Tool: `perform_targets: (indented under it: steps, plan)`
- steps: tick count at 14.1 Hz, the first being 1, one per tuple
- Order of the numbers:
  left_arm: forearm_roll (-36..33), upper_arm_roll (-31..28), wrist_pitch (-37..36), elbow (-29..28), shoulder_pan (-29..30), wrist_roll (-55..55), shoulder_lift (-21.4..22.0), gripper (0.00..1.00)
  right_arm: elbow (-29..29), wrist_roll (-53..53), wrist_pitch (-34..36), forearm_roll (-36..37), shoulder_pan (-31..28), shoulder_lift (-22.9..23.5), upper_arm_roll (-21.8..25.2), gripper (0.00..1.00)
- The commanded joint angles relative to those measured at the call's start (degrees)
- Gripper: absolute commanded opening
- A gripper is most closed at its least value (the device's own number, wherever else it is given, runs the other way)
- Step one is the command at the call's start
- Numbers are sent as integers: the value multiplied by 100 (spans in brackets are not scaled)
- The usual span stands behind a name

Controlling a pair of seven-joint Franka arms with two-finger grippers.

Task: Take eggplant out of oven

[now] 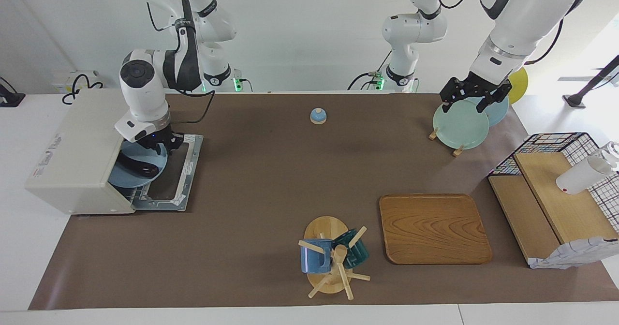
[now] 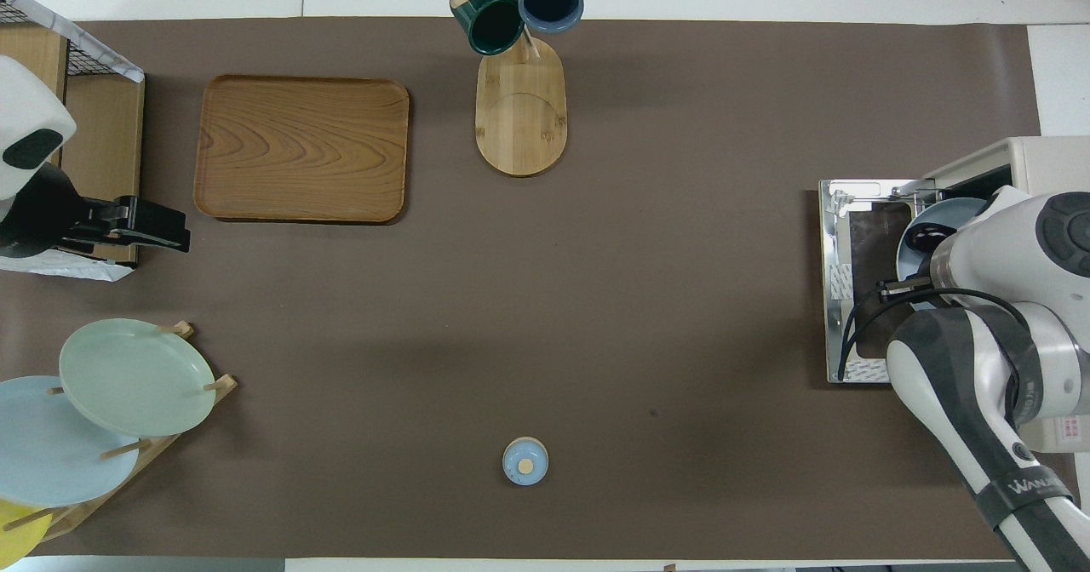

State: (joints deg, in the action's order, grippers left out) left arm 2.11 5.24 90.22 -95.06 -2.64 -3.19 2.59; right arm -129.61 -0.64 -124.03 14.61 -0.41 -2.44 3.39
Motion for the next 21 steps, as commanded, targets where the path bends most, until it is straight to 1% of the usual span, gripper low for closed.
perform_targets:
  steps: [1,7,10,11,12,13,15,17,18,21]
  plan:
    - [61,-14,-118,40,18,55,57,100,-257,-147,-253,85,-91,-152,-23,31]
    - [61,-14,-118,40,26,55,57,100,-372,-139,-482,85,-100,-161,-23,29]
    - [61,-14,-118,40,18,55,57,100,-381,-191,-622,85,-196,-152,-23,29]
    - [61,-14,-118,40,18,55,57,100,-381,-209,-623,85,-196,-152,-23,23]
    - [61,-14,-127,40,18,55,57,100,-381,-209,-614,77,-205,-152,-23,7]
    - [61,-14,-127,40,18,55,57,100,-381,-218,-622,77,-214,-152,-14,0]
    - [61,-14,-101,40,18,55,57,100,-354,-226,-596,77,-240,-152,-23,0]
    - [61,-14,-92,40,18,55,57,100,-223,-227,-386,85,-170,-117,-32,0]
    - [61,-14,-92,40,18,55,57,100,-66,-174,-124,77,-127,-99,-93,0]
    - [61,-14,-92,40,9,47,57,100,584,176,597,77,417,94,-128,0]
